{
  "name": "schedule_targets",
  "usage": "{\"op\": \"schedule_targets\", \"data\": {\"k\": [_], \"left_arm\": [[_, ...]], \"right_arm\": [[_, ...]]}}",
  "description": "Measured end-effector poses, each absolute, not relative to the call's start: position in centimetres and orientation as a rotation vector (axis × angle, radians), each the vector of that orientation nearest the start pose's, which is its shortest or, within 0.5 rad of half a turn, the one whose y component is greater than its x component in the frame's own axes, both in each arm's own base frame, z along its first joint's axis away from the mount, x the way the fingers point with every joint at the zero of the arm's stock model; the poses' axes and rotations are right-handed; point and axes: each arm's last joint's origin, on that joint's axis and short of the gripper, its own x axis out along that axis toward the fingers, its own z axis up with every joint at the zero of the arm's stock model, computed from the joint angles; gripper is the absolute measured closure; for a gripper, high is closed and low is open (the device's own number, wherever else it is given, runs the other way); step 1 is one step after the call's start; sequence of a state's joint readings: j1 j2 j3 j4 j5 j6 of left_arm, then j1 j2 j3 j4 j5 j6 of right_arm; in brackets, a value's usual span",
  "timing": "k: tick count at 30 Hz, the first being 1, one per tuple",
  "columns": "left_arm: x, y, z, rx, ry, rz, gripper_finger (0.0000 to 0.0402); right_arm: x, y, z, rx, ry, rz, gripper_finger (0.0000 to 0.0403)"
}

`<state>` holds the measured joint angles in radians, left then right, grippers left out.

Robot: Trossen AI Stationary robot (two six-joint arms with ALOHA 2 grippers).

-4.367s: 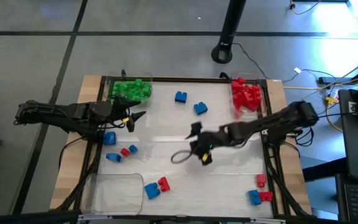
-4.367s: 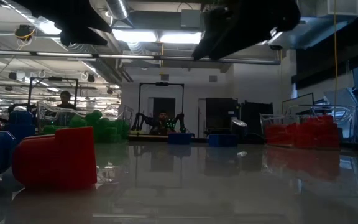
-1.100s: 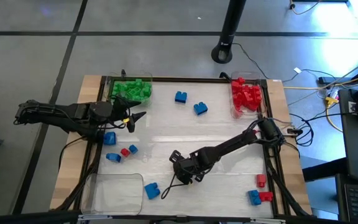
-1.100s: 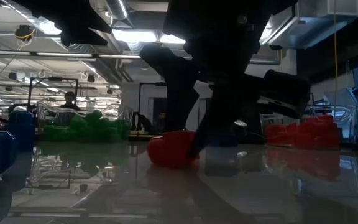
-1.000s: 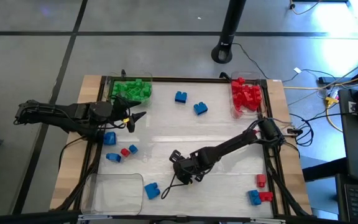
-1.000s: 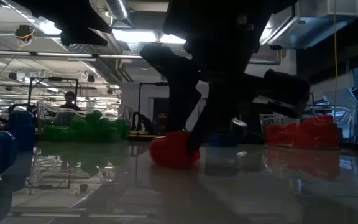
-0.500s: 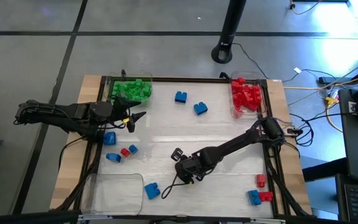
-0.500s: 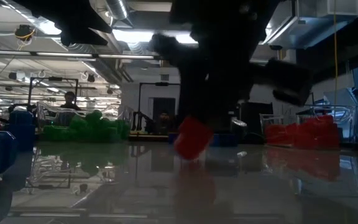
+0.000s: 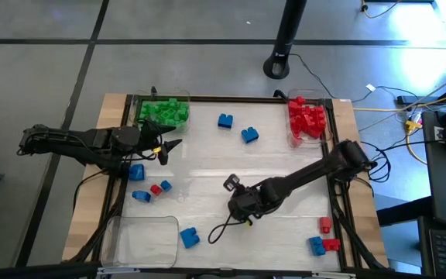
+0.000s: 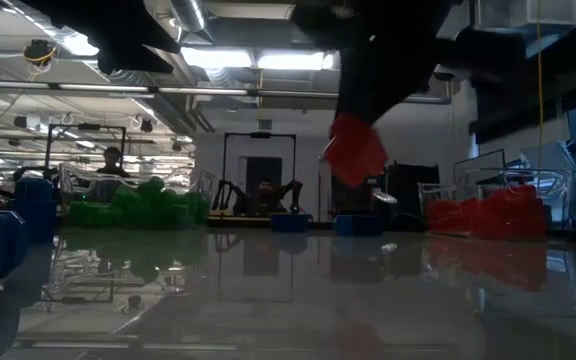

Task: Sort blocks
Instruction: Put the red game piece into the right transparent bin

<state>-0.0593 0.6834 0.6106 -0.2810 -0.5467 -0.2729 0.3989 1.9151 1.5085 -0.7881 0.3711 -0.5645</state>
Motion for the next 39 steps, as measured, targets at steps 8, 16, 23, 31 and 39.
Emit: {"op": "schedule_targets", "data": {"k": [8, 16, 23, 31, 39], "left_arm": [[15.1, 0.6, 28.0, -0.158, 0.273, 0.524, 0.0141], [15.1, 0.6, 28.0, -0.158, 0.273, 0.524, 0.0141], [15.1, 0.6, 28.0, -0.158, 0.273, 0.525, 0.0141], [15.1, 0.6, 28.0, -0.157, 0.272, 0.524, 0.0141], [15.1, 0.6, 28.0, -0.158, 0.273, 0.525, 0.0141]], "right_arm": [[31.7, 9.7, 28.5, -0.978, 1.245, 0.017, 0.0401], [25.9, 3.3, 33.8, -0.839, 1.365, -0.289, 0.0401], [21.4, -2.9, 35.4, -0.538, 1.399, -0.52, 0.0401], [17.4, -7.8, 33.2, -0.347, 1.493, -0.721, 0.0401], [16.8, -11.4, 29.5, -0.246, 1.503, -0.833, 0.0378]]}}
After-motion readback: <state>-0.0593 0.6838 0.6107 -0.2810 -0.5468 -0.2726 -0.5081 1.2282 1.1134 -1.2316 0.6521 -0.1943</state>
